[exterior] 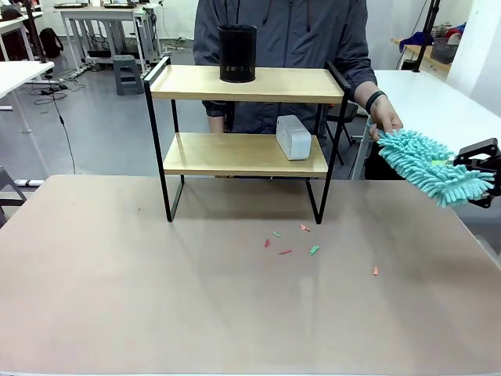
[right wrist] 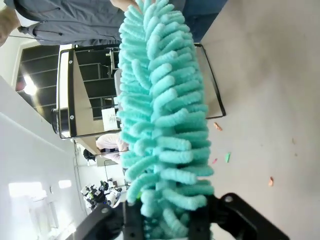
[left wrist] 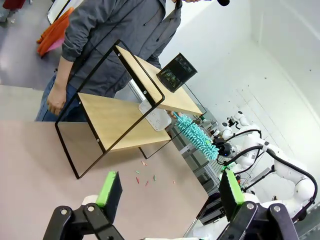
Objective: Clean the shelf.
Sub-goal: Hand the Duster back to the human.
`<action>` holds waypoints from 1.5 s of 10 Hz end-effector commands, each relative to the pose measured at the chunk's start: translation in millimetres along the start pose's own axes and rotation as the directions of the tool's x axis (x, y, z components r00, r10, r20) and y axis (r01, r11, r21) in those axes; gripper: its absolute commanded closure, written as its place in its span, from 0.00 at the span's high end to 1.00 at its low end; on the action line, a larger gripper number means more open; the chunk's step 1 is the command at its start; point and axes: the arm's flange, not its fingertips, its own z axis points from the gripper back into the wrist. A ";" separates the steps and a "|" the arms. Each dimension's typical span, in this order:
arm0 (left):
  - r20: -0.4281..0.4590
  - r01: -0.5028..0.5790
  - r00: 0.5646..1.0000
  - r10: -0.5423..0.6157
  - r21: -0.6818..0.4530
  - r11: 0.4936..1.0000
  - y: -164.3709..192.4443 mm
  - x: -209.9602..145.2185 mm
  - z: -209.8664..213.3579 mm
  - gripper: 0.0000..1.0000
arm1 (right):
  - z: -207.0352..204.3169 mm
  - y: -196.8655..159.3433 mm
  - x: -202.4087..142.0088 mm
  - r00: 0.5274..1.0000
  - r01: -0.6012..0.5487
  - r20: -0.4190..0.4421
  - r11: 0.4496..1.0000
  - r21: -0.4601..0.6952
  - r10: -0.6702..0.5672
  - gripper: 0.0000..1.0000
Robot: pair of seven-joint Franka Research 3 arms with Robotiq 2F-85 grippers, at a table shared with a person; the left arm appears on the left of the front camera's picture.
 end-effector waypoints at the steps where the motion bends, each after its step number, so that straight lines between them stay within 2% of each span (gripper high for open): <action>1: 0.000 0.000 1.000 0.000 0.000 1.000 0.0 0.0 0.0 1.00 | 7.4 11.8 -17.8 0.998 -0.065 -0.021 0.997 0.030 0.066 1.00; 2: 0.004 0.032 0.999 -0.032 -0.101 0.994 -36.0 10.1 9.0 1.00 | 9.7 20.6 -25.4 0.995 -0.091 -0.028 0.995 0.045 0.092 1.00; 3: -0.042 0.005 0.999 -0.014 -0.189 0.982 -62.3 6.9 6.8 1.00 | 12.3 34.1 -37.3 0.990 -0.134 -0.039 0.989 0.060 0.137 0.97; 4: -0.145 -0.103 0.987 0.069 -0.242 0.965 -81.5 -10.5 -9.9 1.00 | 13.9 53.8 -55.6 0.981 -0.181 -0.059 0.981 0.074 0.186 1.00; 5: -0.230 -0.135 0.970 0.072 -0.266 0.954 -86.4 -31.4 -36.6 1.00 | 10.2 73.2 -76.5 0.966 -0.224 -0.103 0.968 0.118 0.236 1.00; 6: -0.296 -0.174 0.951 0.092 -0.264 0.949 -88.5 -54.9 -64.9 1.00 | -1.1 89.1 -97.8 0.954 -0.216 -0.170 0.959 0.184 0.248 1.00; 7: -0.332 -0.189 0.938 0.094 -0.267 0.945 -96.0 -76.5 -86.6 1.00 | -21.1 99.9 -120.3 0.941 -0.220 -0.216 0.957 0.189 0.259 1.00; 8: -0.356 -0.190 0.930 0.088 -0.262 0.946 -99.3 -91.0 -98.2 1.00 | -44.8 111.4 -145.8 0.900 -0.233 -0.308 0.938 0.257 0.309 1.00; 9: -0.362 -0.198 0.926 0.110 -0.215 0.956 -89.8 -94.6 -99.9 1.00 | -59.3 126.5 -158.9 0.873 -0.230 -0.350 0.919 0.319 0.340 1.00; 10: -0.381 -0.214 0.913 0.145 -0.146 0.966 -72.7 -93.3 -95.6 1.00 | -71.0 133.7 -164.1 0.855 -0.242 -0.378 0.918 0.313 0.355 1.00; 11: -0.382 -0.197 0.920 0.090 -0.251 0.948 -88.1 -45.7 -106.7 1.00 | -45.5 146.8 -109.3 0.887 -0.263 -0.312 0.929 0.261 0.339 1.00; 15: -0.382 -0.197 0.920 0.090 -0.251 0.948 -88.1 -45.7 -106.7 1.00 | -45.5 146.8 -109.3 0.887 -0.263 -0.312 0.929 0.261 0.339 1.00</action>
